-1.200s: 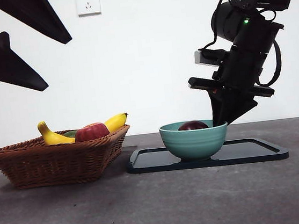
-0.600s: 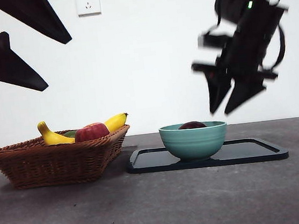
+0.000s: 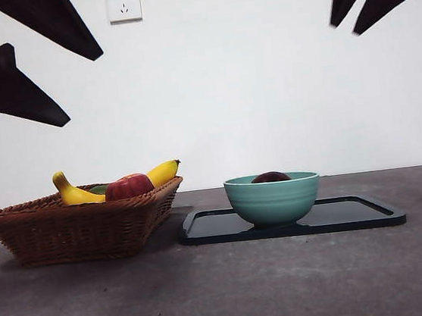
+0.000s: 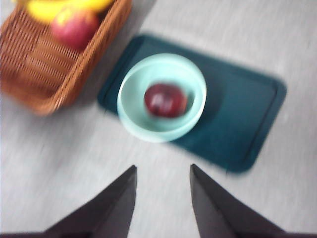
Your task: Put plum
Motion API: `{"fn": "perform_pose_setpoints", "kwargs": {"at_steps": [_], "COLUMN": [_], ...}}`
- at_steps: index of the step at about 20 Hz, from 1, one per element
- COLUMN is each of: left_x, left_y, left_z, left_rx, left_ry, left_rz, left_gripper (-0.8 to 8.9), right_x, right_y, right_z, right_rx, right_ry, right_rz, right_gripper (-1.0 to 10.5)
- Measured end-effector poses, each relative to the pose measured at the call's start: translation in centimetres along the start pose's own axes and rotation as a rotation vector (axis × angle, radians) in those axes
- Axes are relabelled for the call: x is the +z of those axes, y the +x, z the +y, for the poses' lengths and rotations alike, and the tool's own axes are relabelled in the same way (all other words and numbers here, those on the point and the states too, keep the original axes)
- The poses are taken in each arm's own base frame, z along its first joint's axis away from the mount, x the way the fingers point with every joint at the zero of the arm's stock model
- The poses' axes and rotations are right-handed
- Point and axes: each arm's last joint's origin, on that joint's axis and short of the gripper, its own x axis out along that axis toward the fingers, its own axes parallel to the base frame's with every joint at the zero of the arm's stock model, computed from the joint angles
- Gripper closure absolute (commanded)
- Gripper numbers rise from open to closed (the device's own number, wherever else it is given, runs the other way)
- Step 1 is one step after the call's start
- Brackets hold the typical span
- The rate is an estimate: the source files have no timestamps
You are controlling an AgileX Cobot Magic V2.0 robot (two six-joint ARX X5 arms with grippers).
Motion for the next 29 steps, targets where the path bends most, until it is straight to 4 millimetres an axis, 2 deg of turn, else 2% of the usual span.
{"fn": "perform_pose_setpoints", "kwargs": {"at_steps": [3,5,11,16,20,29], "left_x": [0.0,0.0,0.0,0.1,0.2,0.2], "left_y": [0.0,0.0,0.0,0.0,0.0,0.0], "left_z": [0.0,0.0,0.0,0.0,0.0,0.0], "left_rx": [0.0,0.0,0.0,0.0,0.0,0.0], "left_ry": [0.0,0.0,0.001,0.008,0.01,0.01], "left_rz": [0.0,0.0,0.0,-0.013,-0.018,-0.018], "left_gripper": [4.09,4.09,4.09,4.09,4.09,4.09], "right_x": [-1.0,-2.6,-8.1,-11.5,-11.8,-11.8], "right_y": [-1.5,-1.8,-0.5,-0.2,-0.9,-0.8], "right_z": [0.9,1.5,2.2,2.6,2.7,2.7], "right_rx": [0.019,0.054,0.125,0.186,0.193,0.193], "right_ry": [-0.04,-0.059,-0.127,-0.143,-0.145,-0.142], "right_rz": [-0.034,-0.028,-0.074,-0.112,-0.148,-0.146], "right_gripper": [7.8,7.8,7.8,7.8,7.8,7.8]}}
